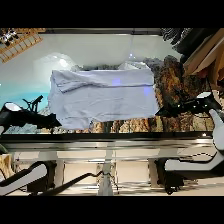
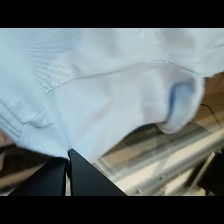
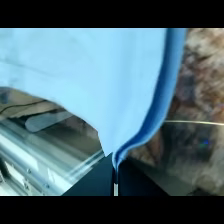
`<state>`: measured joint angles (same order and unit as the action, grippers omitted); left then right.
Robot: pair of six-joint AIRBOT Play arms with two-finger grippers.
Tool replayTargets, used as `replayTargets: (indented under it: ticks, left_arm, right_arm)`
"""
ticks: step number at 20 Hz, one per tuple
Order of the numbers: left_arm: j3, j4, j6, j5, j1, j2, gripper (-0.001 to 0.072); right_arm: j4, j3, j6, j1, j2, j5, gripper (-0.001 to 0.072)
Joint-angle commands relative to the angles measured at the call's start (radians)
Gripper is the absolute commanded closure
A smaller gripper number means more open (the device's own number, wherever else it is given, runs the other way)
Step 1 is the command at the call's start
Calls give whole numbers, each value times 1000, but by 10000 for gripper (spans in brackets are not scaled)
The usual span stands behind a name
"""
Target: Fold the clothes and pants, and hang the long-sleeved shirts on hangers.
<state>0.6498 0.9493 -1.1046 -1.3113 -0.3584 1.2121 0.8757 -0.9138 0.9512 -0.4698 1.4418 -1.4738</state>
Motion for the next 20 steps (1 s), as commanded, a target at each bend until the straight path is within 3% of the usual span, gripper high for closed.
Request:
replayTargets:
  ticks: [1,3,5,8,10,13,20]
  left_arm:
    - [1,-8,36,-229,-124,-124,706]
    - [1,-39,27,-311,-188,-192,705]
    - [10,-144,29,-293,-213,-222,704]
    - [82,-246,27,-119,-216,-174,704]
    - [134,-382,29,12,-215,-86,704]
    - [222,-578,88,97,-192,96,704]
    - [444,-701,100,218,-39,472,704]
  right_arm:
    - [51,89,45,1,-238,-101,696]
    - [93,134,87,1,-389,-149,697]
    - [101,119,113,1,-497,-140,699]
    - [93,69,251,3,-496,87,700]
    - [27,47,270,5,-401,224,700]
    - [-56,-25,259,28,-201,342,698]
    - [-52,-382,311,237,203,558,697]
